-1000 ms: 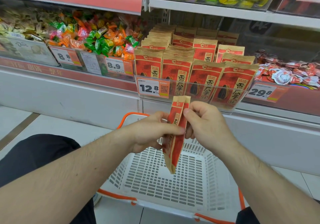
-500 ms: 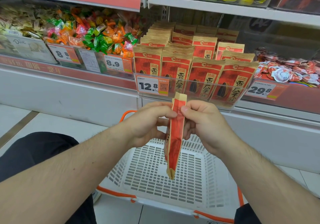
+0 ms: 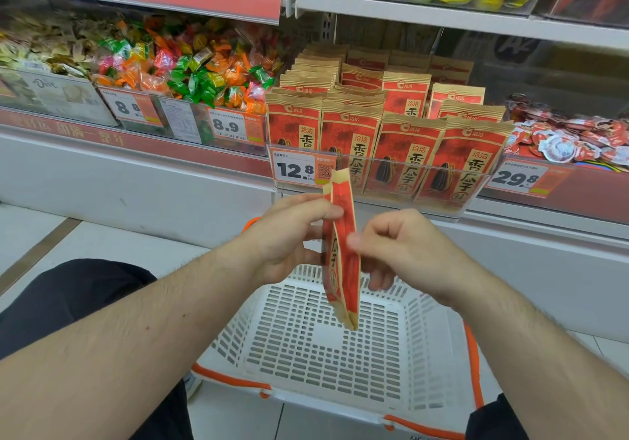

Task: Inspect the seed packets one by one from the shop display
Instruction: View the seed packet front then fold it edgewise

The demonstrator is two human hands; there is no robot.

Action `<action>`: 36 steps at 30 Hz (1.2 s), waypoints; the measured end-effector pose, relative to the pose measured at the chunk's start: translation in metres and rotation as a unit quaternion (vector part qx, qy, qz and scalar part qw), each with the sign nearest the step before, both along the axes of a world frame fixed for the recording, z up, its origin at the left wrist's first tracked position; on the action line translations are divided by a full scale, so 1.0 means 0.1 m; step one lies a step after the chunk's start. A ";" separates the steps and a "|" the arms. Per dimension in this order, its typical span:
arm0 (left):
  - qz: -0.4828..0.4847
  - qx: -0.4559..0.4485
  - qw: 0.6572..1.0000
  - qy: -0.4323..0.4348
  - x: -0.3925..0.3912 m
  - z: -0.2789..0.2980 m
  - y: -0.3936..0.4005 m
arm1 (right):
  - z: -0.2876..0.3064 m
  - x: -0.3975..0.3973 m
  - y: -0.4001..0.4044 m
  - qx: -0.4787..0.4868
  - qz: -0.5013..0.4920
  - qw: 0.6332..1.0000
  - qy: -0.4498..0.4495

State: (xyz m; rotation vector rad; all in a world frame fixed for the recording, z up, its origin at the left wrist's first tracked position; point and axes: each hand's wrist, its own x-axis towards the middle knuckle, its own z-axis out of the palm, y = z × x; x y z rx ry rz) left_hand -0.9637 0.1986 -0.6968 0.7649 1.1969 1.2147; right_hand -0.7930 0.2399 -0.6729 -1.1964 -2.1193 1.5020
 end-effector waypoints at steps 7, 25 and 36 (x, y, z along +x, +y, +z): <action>0.025 0.002 0.999 -0.028 -0.02 -0.01 0.03 | 0.02 0.06 -0.02 0.001 0.153 0.980 -0.125; 0.063 -0.082 0.994 -0.033 0.04 -0.06 0.05 | -0.09 -0.13 -0.15 0.213 0.128 0.951 -0.181; -0.061 -0.023 0.989 -0.136 -0.05 0.01 -0.01 | -0.06 0.04 0.11 0.039 -0.087 0.995 0.034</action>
